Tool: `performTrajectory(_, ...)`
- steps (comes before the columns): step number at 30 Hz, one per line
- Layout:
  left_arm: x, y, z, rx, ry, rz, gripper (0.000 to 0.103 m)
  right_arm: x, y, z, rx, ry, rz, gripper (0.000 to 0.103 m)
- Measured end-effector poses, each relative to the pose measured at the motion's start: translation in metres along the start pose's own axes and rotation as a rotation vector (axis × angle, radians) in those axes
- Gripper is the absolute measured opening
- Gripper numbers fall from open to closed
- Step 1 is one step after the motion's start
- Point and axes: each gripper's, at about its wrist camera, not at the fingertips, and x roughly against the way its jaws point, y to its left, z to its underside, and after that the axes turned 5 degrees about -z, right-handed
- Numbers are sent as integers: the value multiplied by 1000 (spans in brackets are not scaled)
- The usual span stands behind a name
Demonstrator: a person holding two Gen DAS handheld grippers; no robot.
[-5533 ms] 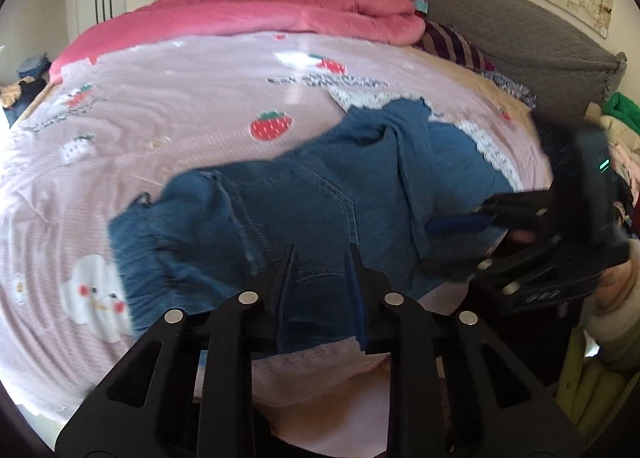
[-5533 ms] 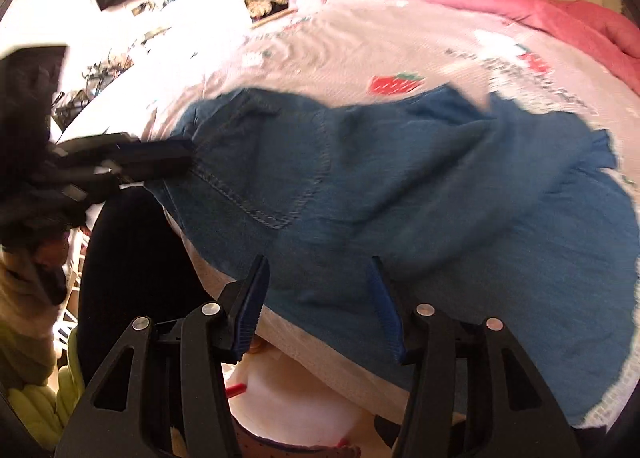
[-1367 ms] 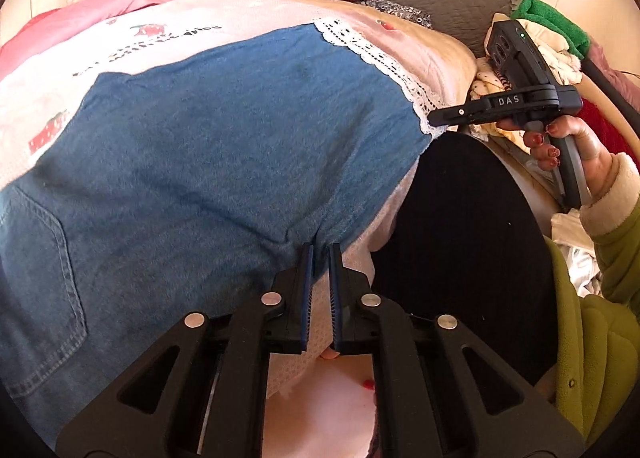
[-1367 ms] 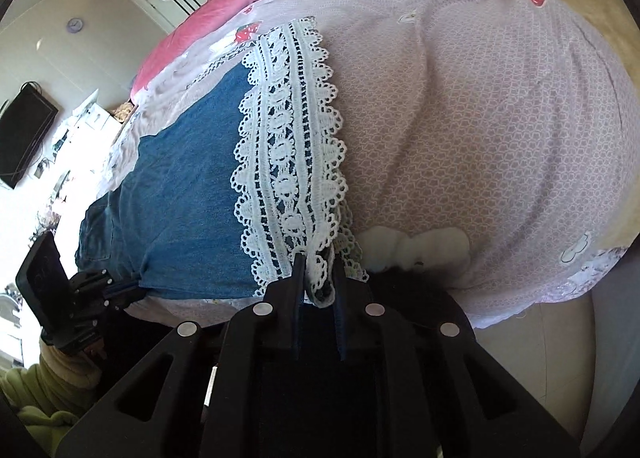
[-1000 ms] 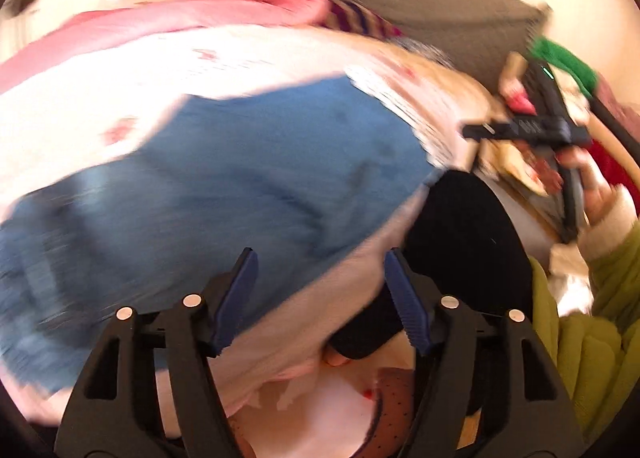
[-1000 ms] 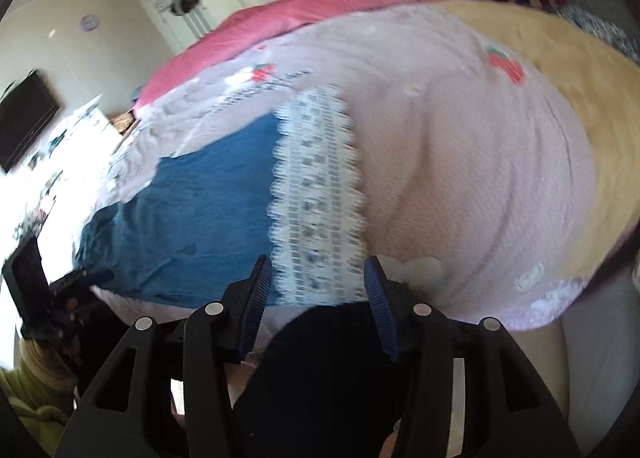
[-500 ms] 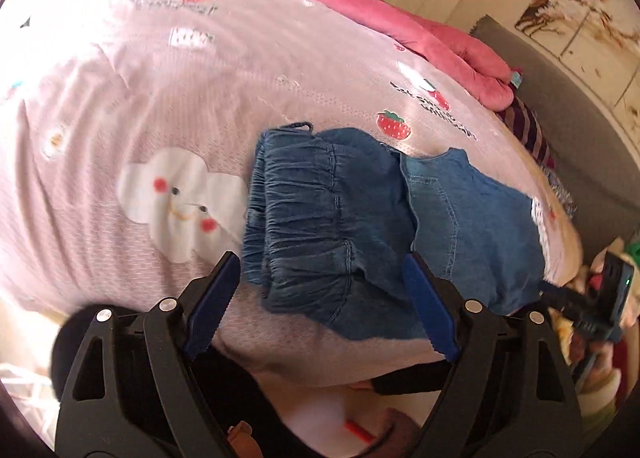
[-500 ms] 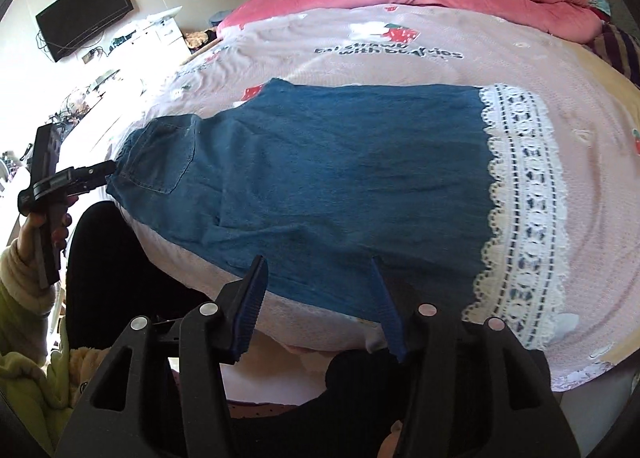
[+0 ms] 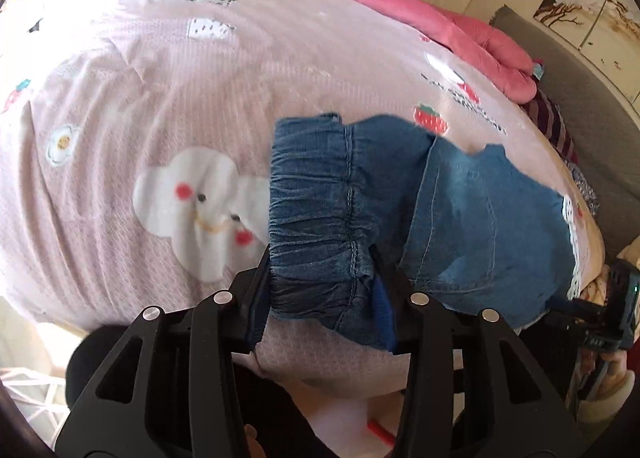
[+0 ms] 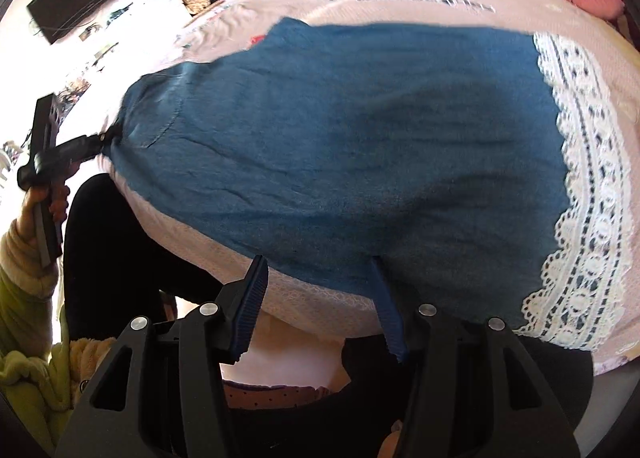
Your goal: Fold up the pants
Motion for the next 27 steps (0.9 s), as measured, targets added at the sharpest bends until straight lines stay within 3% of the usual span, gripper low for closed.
performTrajectory(4,14,5,-1,23,-14,2,51,17,4,-1,12,-21,-23,51)
performTrajectory(8,55,-8,-11,-55,-133,-85,65,49,11,-14,47,-123,-45,54)
performTrajectory(12,61,-50,-31,-157,-202,18,73,53,22,-61,123,-181,-15,57)
performTrajectory(17,13,-133,-33,-318,-150,197,74,27,34,-132,168,-203,-9,57)
performTrajectory(20,-21,-158,-14,-371,-75,263,73,-2,37,-167,188,-154,15,57)
performTrajectory(23,-51,-161,9,-394,16,234,69,-35,35,-191,207,-84,43,57)
performTrajectory(25,-52,-167,18,-475,-8,183,69,-54,35,-201,215,-40,35,57)
performTrajectory(27,-53,-170,20,-493,-10,162,69,-70,38,-205,222,-13,35,57)
